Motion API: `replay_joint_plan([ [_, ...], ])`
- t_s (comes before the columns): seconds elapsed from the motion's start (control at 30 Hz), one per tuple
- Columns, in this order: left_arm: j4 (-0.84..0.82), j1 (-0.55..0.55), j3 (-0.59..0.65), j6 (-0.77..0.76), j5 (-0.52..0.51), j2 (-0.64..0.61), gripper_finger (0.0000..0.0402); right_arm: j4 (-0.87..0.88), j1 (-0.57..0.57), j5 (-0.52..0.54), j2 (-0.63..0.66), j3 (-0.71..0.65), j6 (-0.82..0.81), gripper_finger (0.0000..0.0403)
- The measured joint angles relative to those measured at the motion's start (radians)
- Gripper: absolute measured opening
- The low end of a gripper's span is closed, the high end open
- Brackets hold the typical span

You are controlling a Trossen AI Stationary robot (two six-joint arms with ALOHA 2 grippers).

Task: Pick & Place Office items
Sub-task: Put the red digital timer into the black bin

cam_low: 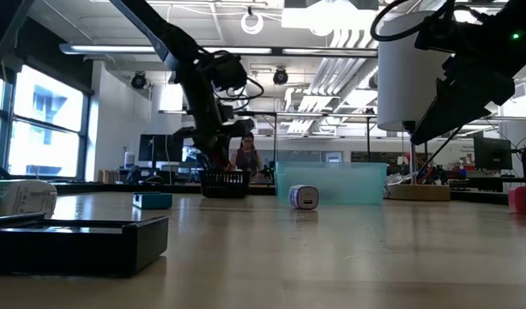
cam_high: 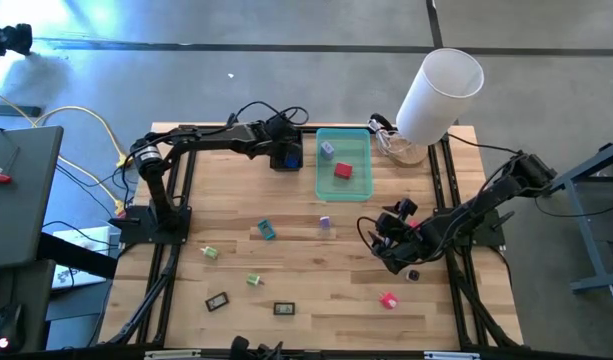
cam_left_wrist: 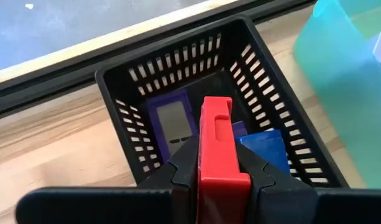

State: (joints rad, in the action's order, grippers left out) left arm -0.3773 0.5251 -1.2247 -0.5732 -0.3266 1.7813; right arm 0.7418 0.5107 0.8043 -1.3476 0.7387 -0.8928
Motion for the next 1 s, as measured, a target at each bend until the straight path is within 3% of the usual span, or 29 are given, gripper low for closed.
replay_joint_plan([
  [1.0, 0.053, -0.006, -0.001, 0.049, -0.046, 0.066, 0.0054, 0.006, 0.001, 0.005, 0.000, -0.002, 0.004, 0.0391],
])
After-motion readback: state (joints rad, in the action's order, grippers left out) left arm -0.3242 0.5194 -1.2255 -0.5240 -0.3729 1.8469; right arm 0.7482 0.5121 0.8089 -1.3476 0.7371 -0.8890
